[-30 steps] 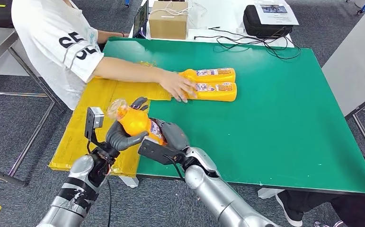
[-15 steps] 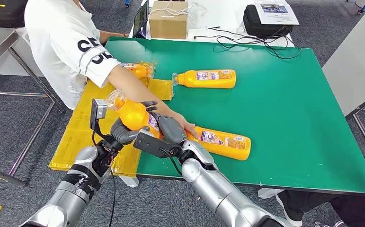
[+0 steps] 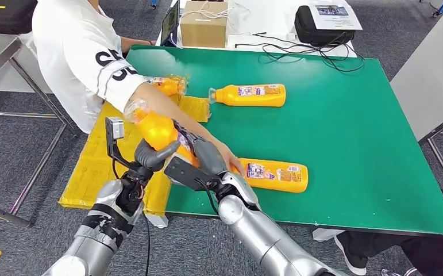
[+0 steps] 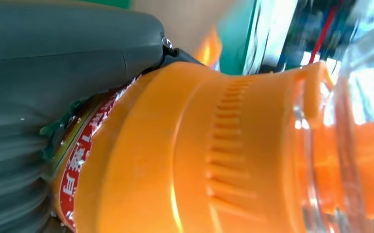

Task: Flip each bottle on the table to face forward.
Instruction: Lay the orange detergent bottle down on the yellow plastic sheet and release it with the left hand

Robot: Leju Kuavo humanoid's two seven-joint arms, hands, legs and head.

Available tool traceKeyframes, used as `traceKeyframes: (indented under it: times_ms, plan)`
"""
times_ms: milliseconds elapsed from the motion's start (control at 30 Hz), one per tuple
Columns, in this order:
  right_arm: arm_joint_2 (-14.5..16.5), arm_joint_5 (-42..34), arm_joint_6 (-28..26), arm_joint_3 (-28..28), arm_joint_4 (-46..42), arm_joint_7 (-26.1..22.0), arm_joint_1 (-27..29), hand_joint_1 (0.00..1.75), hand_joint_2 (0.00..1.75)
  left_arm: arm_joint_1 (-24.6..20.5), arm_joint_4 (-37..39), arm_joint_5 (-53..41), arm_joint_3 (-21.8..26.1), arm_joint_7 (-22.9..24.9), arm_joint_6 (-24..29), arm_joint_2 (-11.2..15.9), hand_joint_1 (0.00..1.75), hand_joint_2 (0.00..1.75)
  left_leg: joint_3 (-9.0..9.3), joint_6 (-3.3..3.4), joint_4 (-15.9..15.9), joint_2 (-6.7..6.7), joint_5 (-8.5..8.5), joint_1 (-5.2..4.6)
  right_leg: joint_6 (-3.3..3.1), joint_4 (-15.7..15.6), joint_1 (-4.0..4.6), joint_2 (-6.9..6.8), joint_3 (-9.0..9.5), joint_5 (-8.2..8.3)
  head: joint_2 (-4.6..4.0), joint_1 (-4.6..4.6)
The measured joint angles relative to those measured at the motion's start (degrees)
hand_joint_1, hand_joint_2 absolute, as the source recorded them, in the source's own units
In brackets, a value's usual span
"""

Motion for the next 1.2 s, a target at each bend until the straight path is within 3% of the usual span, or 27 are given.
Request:
traceKeyframes:
  times_ms: [267,567,733,1000,1200]
  plan:
    - [-2.4,-4.6,-1.7,-5.8,-8.0,-2.6,5.3,0.0,1.75,0.5,-3.4,0.5,8.1,-3.6,7.0,0.1,1.75,1.75,-0.05,-0.01,0.0,-0.06,0.01,0.03,-0.01,0.0,0.02,-0.11,-0.05,-0.01,0.0,-0.01]
    - [-4.7,-9.0,-1.9,-11.7,-14.7,-4.7,9.6,0.0,1.75,-2.2,-1.5,-7.7,15.3,-8.3,10.3,4.1,1.75,1.75,-0.05,-0.01,0.0,-0.08,0.03,0.03,-0.01,0.0,0.02,-0.14,-0.05,-0.01,0.0,0.0]
    - [-5.8,-11.9,-0.1,-14.9,-17.5,-5.3,11.4,0.0,1.75,-4.6,1.7,-23.7,15.6,-13.0,15.2,7.4,1.75,1.75,-0.05,-0.01,0.0,-0.02,0.03,0.02,0.0,0.0,0.01,-0.11,-0.05,0.0,0.0,-0.01]
    - [-6.3,-12.4,0.7,-16.7,-18.9,-5.6,12.2,0.0,1.75,-5.6,4.0,-29.6,15.3,-14.5,17.1,9.3,1.75,1.75,-0.05,-0.01,0.0,-0.03,0.03,0.01,0.0,0.0,0.01,-0.12,-0.05,0.0,0.0,-0.01]
    - [-6.7,-13.3,2.9,-17.9,-20.0,-7.2,12.7,0.0,1.75,-6.2,6.2,-51.1,12.4,-18.6,20.2,11.9,1.75,1.75,-0.05,-0.01,0.0,-0.03,0.03,0.01,0.0,0.0,0.01,-0.11,-0.06,-0.01,0.0,-0.01]
